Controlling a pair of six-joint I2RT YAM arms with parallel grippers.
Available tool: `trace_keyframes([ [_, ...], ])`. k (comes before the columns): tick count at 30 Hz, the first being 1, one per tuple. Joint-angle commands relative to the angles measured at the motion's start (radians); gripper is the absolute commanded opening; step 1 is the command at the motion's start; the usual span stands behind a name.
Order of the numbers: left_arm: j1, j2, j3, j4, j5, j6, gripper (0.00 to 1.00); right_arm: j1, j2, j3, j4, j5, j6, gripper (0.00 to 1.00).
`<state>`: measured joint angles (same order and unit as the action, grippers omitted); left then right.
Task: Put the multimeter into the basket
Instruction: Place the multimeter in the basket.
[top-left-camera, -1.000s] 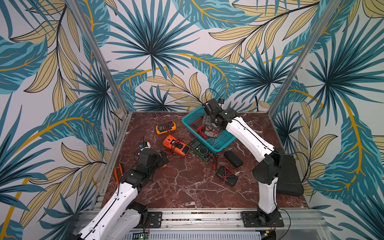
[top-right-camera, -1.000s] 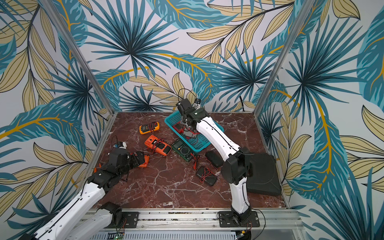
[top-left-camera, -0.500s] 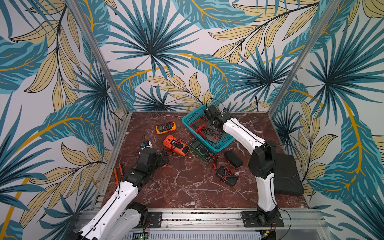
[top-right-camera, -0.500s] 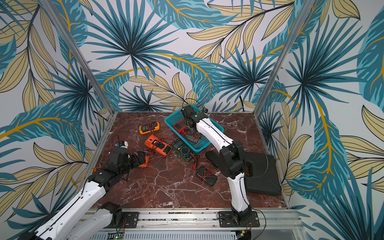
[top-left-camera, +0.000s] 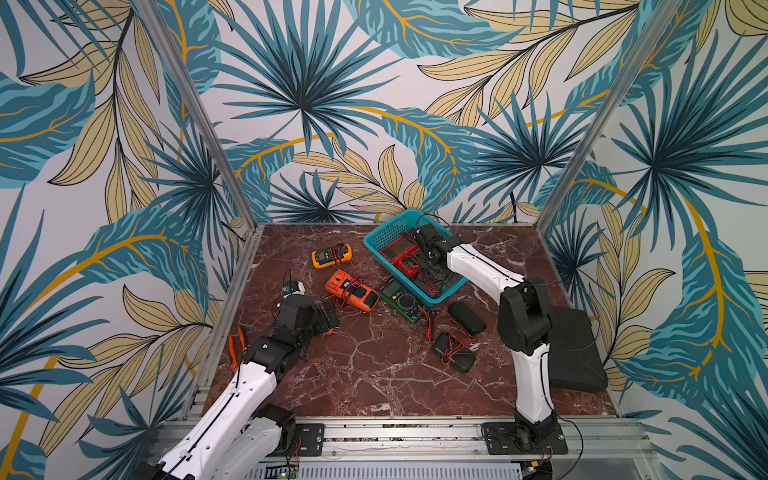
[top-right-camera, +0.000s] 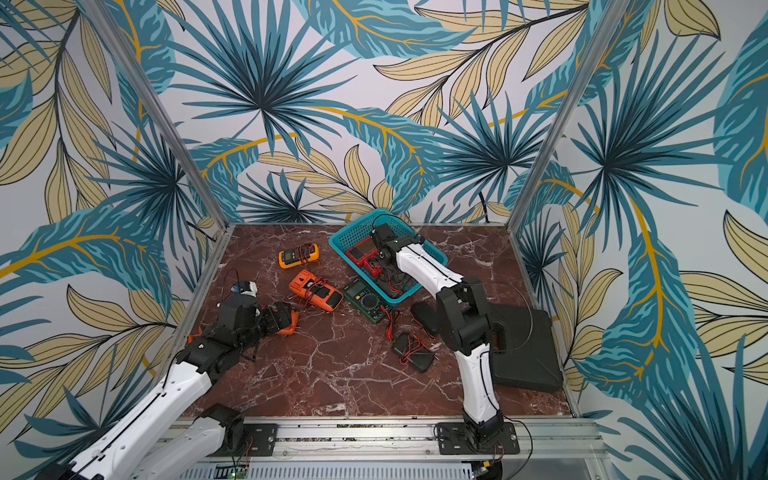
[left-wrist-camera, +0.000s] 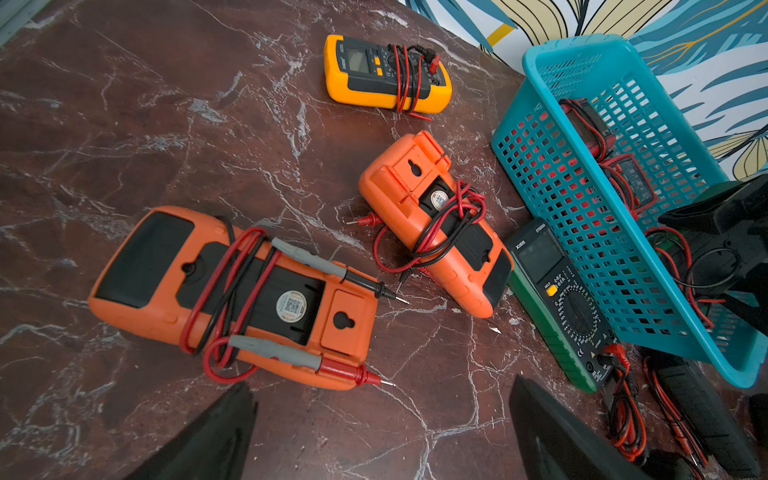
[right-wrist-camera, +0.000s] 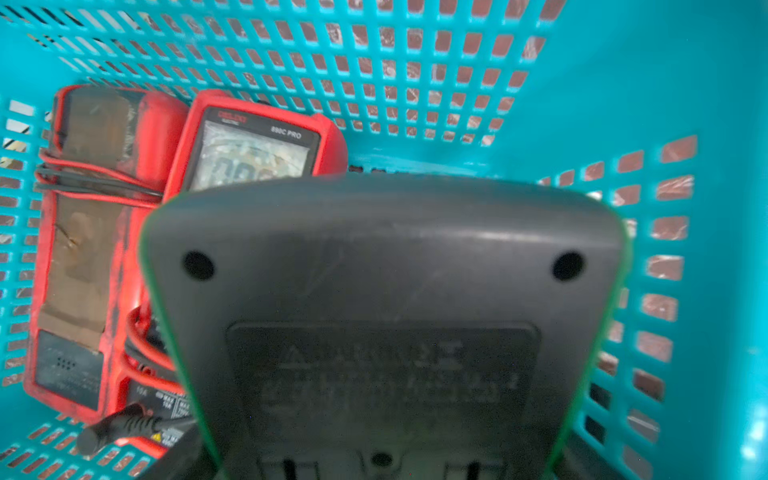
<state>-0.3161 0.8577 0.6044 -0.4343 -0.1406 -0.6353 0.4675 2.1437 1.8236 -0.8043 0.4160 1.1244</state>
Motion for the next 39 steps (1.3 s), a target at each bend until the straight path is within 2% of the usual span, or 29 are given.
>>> trace_keyframes([
  [1, 0.008, 0.0, 0.041, 0.01, 0.004, 0.016, 1.0, 0.003, 0.031, -0.027, 0.045, -0.042, 0.058, 0.46],
  [8, 0.008, 0.002, 0.039, 0.011, 0.001, 0.017, 1.0, -0.001, 0.047, -0.06, 0.065, -0.051, 0.109, 0.68],
  [13, 0.007, 0.006, 0.041, 0.014, 0.004, 0.019, 1.0, -0.009, 0.063, -0.083, 0.082, -0.066, 0.14, 0.77],
  [15, 0.007, 0.007, 0.041, 0.012, 0.006, 0.018, 1.0, -0.012, 0.07, -0.087, 0.089, -0.073, 0.147, 0.86],
  [18, 0.008, 0.005, 0.041, 0.012, 0.007, 0.017, 1.0, -0.012, 0.072, -0.098, 0.093, -0.067, 0.157, 0.93],
  [19, 0.008, 0.005, 0.042, 0.01, 0.008, 0.016, 1.0, -0.015, 0.068, -0.105, 0.096, -0.065, 0.16, 0.99],
  [39, 0.008, 0.006, 0.045, 0.017, 0.022, 0.006, 1.0, -0.014, -0.116, -0.122, 0.122, 0.0, 0.043, 0.99],
])
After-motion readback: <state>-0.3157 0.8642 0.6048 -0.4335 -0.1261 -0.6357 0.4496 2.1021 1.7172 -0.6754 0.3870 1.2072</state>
